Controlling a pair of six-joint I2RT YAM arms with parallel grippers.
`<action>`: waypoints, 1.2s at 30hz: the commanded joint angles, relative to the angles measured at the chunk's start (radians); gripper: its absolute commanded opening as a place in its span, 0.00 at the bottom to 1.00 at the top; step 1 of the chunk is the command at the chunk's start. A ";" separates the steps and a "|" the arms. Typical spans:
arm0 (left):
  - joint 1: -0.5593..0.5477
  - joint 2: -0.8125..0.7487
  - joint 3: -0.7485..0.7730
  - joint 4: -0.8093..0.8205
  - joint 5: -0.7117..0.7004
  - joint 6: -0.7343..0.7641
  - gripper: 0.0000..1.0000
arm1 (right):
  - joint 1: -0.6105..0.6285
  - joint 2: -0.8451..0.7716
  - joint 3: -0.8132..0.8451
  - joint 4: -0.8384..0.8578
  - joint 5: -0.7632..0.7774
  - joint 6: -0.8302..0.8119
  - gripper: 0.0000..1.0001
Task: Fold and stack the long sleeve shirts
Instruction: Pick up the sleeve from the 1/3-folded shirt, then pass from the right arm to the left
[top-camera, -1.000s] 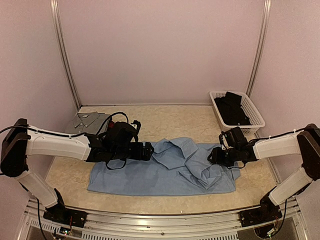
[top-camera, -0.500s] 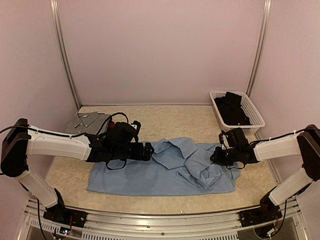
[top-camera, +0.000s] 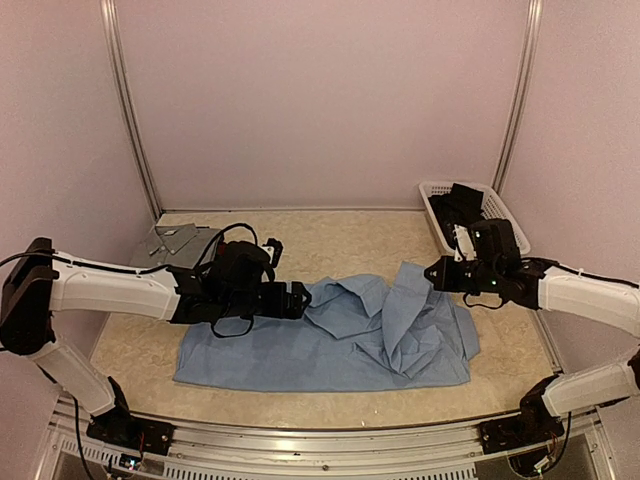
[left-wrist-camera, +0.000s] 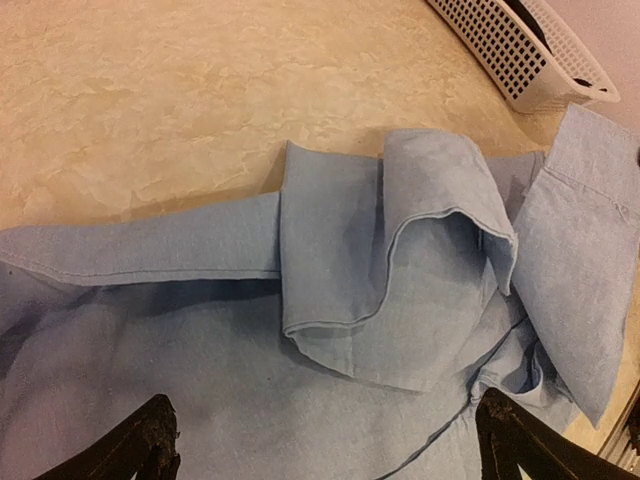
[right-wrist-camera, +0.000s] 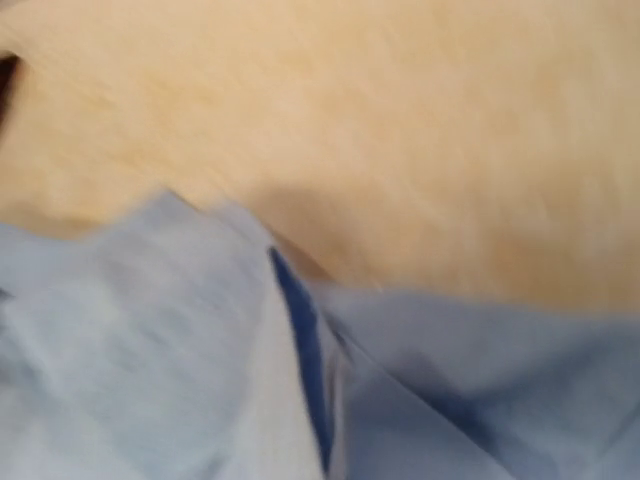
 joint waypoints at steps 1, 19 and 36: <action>0.006 -0.052 -0.015 0.086 0.088 -0.004 0.99 | -0.008 -0.064 0.092 -0.119 -0.051 -0.142 0.00; 0.037 -0.068 0.147 0.248 0.502 0.312 0.99 | -0.007 0.019 0.465 -0.294 -0.536 -0.489 0.00; 0.040 0.128 0.420 0.080 0.784 0.813 0.99 | 0.049 0.062 0.472 -0.360 -0.849 -0.604 0.00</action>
